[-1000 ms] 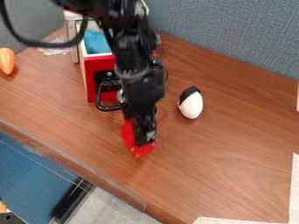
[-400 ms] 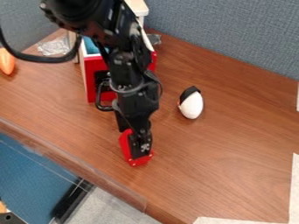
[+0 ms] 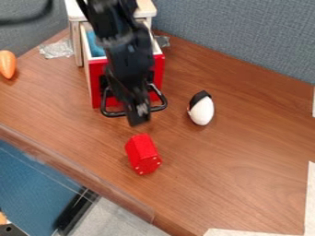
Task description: Take the red thing and placed it on the lower center of the table
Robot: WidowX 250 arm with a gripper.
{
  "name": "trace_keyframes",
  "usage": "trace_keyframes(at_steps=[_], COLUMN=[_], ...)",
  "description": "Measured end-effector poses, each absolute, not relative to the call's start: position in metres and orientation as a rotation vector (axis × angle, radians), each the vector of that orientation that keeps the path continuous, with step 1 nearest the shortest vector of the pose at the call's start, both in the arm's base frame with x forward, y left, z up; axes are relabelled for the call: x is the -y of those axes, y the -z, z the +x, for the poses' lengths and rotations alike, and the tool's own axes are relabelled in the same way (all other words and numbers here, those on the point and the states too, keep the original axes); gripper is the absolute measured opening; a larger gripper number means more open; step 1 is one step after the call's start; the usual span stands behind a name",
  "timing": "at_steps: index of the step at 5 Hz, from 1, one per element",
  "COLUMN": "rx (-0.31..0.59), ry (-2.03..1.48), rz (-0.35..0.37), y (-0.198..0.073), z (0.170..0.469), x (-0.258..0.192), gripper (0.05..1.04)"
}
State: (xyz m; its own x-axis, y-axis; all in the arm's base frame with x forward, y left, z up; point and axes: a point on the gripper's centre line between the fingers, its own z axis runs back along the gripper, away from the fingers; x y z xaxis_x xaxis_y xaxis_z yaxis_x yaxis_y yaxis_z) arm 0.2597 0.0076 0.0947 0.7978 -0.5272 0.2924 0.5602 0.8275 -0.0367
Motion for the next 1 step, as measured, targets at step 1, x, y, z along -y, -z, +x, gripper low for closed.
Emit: trace_keyframes(at_steps=[1], rx=[0.189], ry=[0.647], rz=[-0.057], y=[-0.1054], z=[0.2557], x=[-0.0108], gripper=[1.008])
